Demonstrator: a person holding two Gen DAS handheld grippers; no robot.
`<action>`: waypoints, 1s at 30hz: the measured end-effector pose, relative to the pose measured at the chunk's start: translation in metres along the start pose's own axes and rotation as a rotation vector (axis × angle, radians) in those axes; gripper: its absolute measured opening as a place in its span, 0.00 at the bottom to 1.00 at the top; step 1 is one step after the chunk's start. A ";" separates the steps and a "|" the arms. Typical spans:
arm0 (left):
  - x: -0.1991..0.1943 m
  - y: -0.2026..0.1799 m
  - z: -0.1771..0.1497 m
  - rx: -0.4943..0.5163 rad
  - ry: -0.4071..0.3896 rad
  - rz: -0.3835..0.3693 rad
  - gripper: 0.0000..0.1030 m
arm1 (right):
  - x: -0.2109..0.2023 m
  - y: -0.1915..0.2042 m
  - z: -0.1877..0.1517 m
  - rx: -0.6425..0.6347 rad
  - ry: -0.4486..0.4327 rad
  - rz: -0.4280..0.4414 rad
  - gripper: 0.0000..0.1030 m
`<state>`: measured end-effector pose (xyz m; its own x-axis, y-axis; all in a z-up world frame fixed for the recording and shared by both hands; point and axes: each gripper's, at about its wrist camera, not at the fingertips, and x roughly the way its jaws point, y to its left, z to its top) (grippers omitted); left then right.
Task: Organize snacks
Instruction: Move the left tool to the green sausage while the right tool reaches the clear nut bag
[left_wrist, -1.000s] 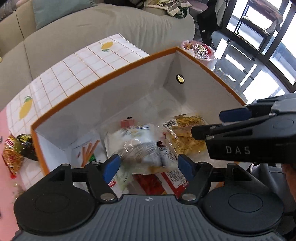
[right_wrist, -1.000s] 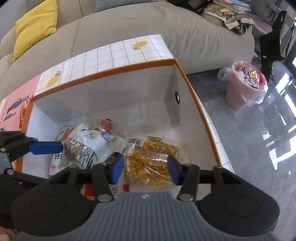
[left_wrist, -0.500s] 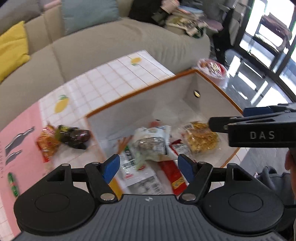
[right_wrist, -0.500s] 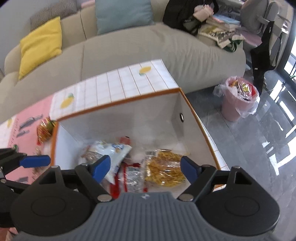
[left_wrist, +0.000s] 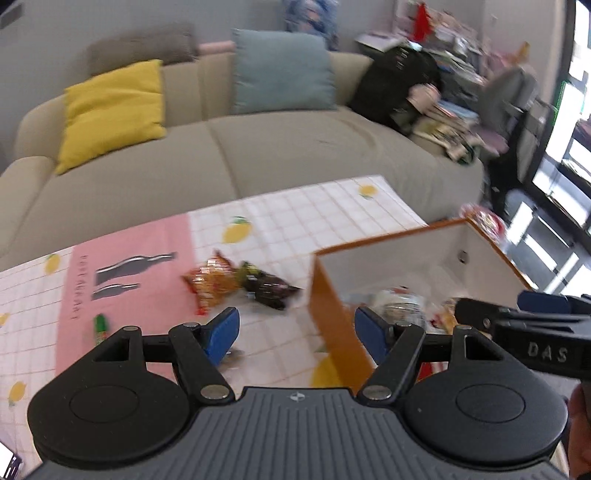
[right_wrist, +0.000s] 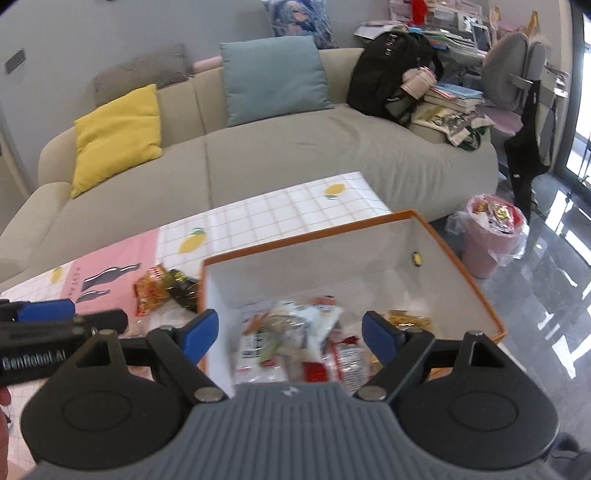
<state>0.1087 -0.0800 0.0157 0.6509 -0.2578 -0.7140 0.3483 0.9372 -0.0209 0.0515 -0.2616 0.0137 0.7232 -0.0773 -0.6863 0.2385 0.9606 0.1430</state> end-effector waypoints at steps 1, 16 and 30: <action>-0.002 0.006 -0.003 -0.006 -0.017 0.018 0.81 | -0.001 0.008 -0.003 -0.009 -0.007 0.009 0.81; -0.014 0.092 -0.054 -0.127 -0.149 0.197 0.82 | 0.012 0.090 -0.036 -0.135 -0.026 0.176 0.85; 0.018 0.168 -0.087 -0.234 0.040 0.223 0.82 | 0.075 0.152 -0.065 -0.270 0.032 0.194 0.80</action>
<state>0.1205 0.0931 -0.0616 0.6652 -0.0348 -0.7459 0.0321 0.9993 -0.0180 0.0997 -0.1040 -0.0620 0.7167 0.1183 -0.6873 -0.0852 0.9930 0.0821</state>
